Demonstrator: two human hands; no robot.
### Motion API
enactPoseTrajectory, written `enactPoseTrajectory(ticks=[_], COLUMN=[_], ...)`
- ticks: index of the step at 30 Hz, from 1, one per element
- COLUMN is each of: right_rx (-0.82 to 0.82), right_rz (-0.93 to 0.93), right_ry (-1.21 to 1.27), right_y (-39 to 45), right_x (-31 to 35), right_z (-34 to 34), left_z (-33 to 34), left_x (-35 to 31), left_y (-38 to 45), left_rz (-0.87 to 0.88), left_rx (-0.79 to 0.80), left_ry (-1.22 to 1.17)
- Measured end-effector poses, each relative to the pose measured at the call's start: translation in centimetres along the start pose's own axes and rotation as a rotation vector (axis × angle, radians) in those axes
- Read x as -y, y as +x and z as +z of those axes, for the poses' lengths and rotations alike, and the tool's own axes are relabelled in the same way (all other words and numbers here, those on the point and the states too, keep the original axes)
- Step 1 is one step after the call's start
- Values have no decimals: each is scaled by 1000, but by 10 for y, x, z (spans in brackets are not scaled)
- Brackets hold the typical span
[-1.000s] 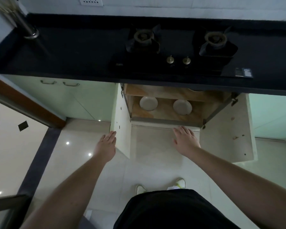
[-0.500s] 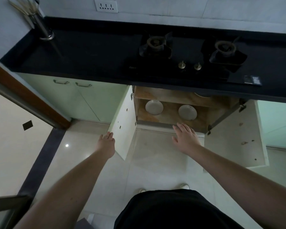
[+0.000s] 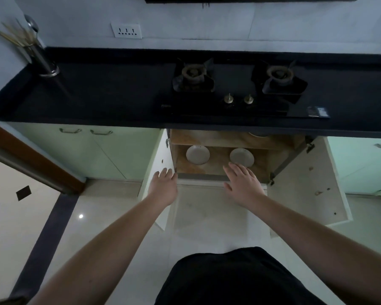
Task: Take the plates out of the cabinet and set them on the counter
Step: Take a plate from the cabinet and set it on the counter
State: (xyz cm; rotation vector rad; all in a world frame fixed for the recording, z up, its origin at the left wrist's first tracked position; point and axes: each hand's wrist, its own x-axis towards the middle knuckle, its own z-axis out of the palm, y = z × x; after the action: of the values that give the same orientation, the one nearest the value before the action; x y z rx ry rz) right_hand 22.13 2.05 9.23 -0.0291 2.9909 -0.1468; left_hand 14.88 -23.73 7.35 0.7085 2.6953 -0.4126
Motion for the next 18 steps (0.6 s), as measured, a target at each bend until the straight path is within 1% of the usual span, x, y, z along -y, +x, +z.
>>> enactPoseTrajectory(ticks=[3, 6, 11, 14, 18], right_rx=[-39, -45, -48, -55, -55], right_rz=[-1, -7, -22, -42, -96], right_ry=[12, 37, 58, 89, 90], right_y=[4, 10, 32, 53, 92], right_x=[-8, -19, -39, -50, -72], right_z=[-4, -6, -3, 0, 9], left_z=[-14, -28, -41, -42, -39], left_x=[-13, -29, -49, -53, -58], left_y=[14, 27, 56, 77, 112], left_rz=[63, 120, 135, 99, 6], left_rx=[-49, -143, -258, -226, -190], left_ry=[-24, -71, -58, -31, -69])
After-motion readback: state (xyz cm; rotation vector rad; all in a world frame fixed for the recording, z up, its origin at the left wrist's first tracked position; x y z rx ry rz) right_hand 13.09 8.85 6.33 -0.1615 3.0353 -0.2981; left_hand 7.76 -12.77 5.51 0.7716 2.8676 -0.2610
